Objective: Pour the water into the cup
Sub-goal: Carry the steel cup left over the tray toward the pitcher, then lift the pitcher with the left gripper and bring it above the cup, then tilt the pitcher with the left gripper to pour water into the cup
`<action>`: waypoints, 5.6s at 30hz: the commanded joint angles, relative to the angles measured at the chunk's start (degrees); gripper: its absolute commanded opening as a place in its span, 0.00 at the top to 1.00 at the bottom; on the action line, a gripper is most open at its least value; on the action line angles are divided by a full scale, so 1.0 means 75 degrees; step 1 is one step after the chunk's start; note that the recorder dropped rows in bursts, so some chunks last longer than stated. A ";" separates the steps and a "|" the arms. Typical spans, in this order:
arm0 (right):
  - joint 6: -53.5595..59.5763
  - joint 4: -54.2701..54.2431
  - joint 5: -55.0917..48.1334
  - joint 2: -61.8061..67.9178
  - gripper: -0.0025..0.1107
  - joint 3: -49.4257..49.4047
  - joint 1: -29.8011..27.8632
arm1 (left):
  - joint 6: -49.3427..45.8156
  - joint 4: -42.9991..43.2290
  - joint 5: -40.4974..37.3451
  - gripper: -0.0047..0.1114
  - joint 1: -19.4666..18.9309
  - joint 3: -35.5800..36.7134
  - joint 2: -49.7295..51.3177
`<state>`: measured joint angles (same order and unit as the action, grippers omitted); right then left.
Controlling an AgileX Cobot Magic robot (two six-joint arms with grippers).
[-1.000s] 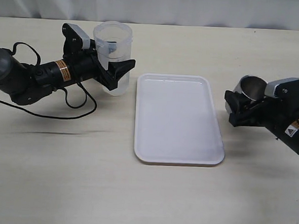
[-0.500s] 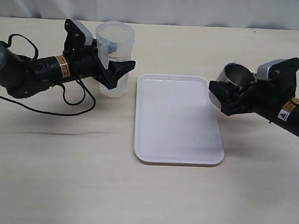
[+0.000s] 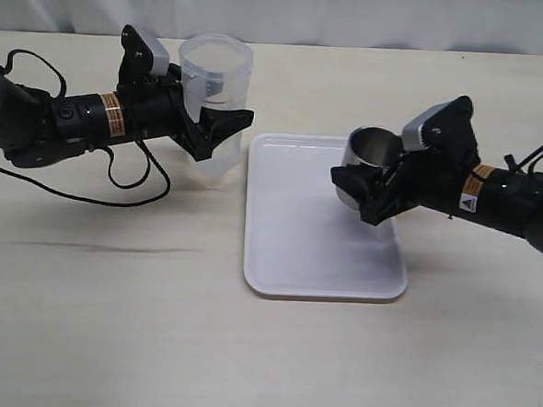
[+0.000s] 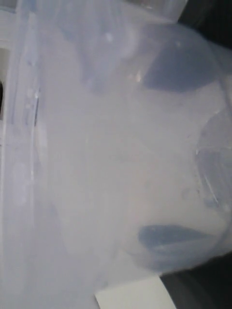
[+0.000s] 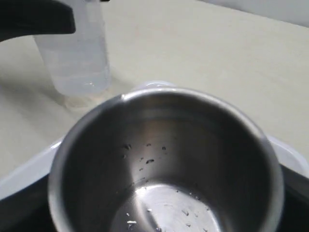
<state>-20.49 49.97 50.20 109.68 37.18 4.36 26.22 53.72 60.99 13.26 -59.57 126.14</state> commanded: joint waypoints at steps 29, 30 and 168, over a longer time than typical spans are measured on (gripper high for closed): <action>-0.0835 0.1018 0.0846 0.0235 0.94 0.0820 0.1448 | 0.0142 0.0034 0.0948 0.96 -0.0360 -0.0009 -0.0154; -0.0835 0.1018 0.0804 0.0235 0.94 0.0870 0.1572 | 0.0142 0.0082 0.0948 0.96 -0.0402 -0.0009 -0.0154; -0.0602 0.2172 0.0084 0.2067 0.94 0.3215 0.3255 | -0.8380 0.2339 0.1049 0.96 -0.1135 -0.0009 -0.0663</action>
<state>-25.51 66.61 49.65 125.34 60.95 28.73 -34.54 74.01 67.02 4.70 -59.57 122.20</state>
